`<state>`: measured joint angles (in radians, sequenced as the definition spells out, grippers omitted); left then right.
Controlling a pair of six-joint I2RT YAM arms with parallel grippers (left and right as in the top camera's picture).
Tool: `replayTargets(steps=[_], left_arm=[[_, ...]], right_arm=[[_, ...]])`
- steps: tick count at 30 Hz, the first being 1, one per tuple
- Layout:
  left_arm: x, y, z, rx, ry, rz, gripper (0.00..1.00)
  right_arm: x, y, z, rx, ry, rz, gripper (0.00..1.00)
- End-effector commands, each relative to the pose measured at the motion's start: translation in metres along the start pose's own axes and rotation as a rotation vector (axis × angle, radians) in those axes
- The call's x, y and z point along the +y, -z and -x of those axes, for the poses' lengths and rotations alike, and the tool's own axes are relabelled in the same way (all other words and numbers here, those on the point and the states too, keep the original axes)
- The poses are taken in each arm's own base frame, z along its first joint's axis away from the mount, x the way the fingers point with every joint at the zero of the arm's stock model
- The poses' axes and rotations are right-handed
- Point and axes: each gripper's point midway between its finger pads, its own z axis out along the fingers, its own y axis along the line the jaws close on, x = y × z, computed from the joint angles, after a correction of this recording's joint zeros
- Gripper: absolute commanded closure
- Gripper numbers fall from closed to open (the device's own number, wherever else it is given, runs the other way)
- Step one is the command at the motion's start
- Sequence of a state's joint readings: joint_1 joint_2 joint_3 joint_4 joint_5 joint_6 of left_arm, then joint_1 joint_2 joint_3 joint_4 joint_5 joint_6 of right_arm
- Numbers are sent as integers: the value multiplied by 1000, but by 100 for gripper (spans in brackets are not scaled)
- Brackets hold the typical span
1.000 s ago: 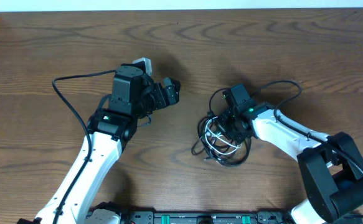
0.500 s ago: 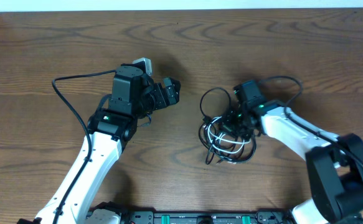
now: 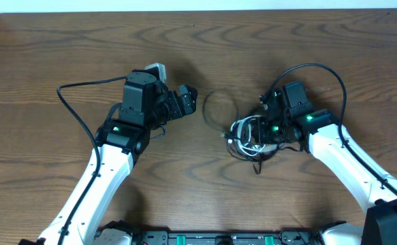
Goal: Untangle cables
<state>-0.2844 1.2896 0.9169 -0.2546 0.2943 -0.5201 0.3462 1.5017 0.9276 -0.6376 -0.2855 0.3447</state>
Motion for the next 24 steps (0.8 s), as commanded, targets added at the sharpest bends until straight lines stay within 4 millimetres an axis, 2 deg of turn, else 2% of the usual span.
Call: replayTargets(steps=[1,5,8,12,15,20,24], left_arm=[[-8,2,7,-11,-16,-22,3],[-8,2,7,-11,-16,-22,3],[-8,2,7,-11,-16,-22,3],[-8,2,7,-11,-16,-22,3],[-8,2,7,-11,-16,-22,3],[-8,2,7,-11,-16,-22,3],[-8,2,7,-11,-16,-21,3]], right_arm=[[-35,10,14,-71,58,-210,93],[-40,11,16,-79,61,-239,94],[-31,9,15,-74,65,-191,77],[-20,3,15,-65,71,-120,68],[-7,-8,14,-41,77,-46,62],[7,-35,11,1,105,9,62],[7,-59,-8,88,108,2,72]])
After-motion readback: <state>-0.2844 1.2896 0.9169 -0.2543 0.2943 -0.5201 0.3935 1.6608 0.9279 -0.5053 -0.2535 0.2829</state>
